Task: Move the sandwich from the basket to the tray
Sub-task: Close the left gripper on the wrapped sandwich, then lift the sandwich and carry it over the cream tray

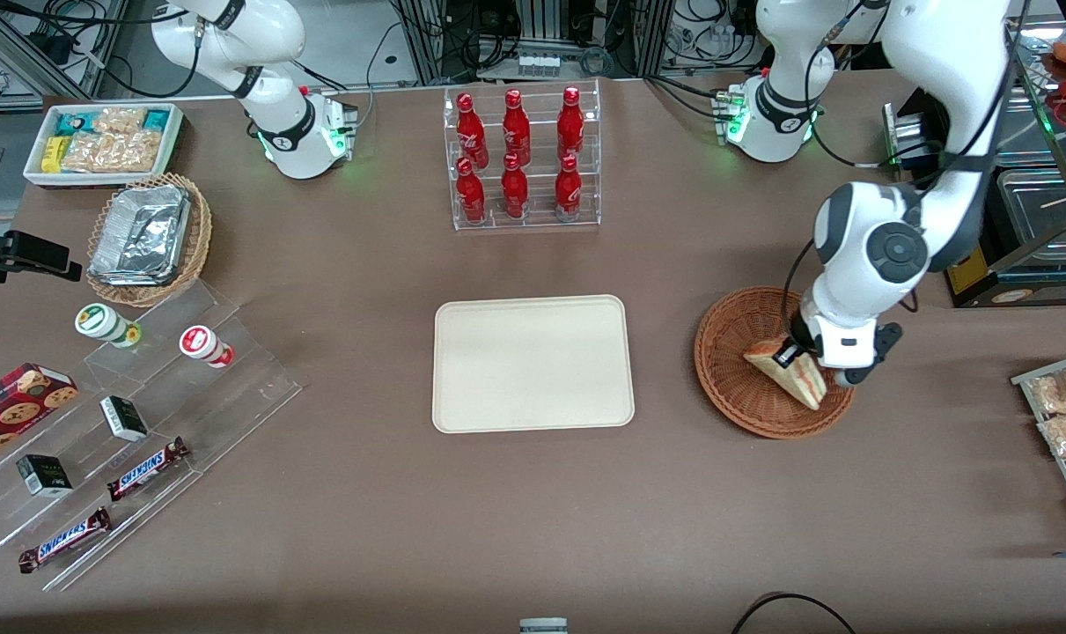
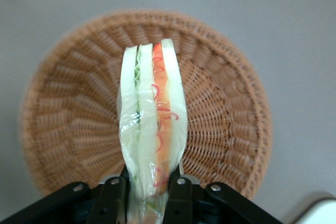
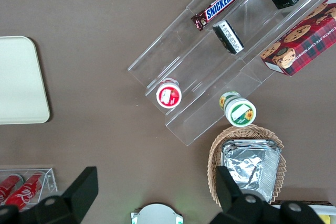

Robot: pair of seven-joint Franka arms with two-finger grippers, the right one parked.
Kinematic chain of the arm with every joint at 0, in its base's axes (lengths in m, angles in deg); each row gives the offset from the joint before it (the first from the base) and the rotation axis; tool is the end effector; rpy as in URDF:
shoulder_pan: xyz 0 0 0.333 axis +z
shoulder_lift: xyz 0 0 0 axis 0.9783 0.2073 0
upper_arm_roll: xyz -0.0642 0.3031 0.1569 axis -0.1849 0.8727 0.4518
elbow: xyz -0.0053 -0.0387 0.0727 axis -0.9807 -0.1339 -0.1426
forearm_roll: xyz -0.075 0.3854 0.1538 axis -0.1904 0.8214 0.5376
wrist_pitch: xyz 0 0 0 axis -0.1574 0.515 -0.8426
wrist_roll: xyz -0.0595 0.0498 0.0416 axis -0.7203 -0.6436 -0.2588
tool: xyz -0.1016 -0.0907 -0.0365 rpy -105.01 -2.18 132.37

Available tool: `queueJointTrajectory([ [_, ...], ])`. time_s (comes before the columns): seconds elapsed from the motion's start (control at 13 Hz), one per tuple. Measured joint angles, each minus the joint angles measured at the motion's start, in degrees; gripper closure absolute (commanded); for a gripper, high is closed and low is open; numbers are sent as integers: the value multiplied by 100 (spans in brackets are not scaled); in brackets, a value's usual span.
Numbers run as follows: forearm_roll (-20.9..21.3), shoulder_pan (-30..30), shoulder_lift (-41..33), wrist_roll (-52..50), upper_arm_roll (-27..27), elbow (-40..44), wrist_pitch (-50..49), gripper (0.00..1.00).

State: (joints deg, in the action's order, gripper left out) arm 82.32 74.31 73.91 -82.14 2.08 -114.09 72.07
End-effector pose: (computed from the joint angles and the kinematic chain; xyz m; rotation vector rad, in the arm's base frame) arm 0.5905 -0.1085 0.3112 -2.9063 -1.1068 -0.0167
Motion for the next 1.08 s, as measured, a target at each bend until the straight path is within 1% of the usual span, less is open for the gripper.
queueJointTrajectory([
  [0.15,56,-145,-111,3,-88,1066,-1195,100],
  [0.31,61,-611,-69,-1,-122,1863,-1786,100],
  [0.54,65,-1379,196,89,-161,2289,-1873,100],
  [0.69,62,-1874,551,270,-175,2451,-1852,100],
  [0.92,61,-2509,1432,322,-182,3133,-1822,100],
  [1.08,62,-2893,2085,327,-180,3632,-1621,100],
])
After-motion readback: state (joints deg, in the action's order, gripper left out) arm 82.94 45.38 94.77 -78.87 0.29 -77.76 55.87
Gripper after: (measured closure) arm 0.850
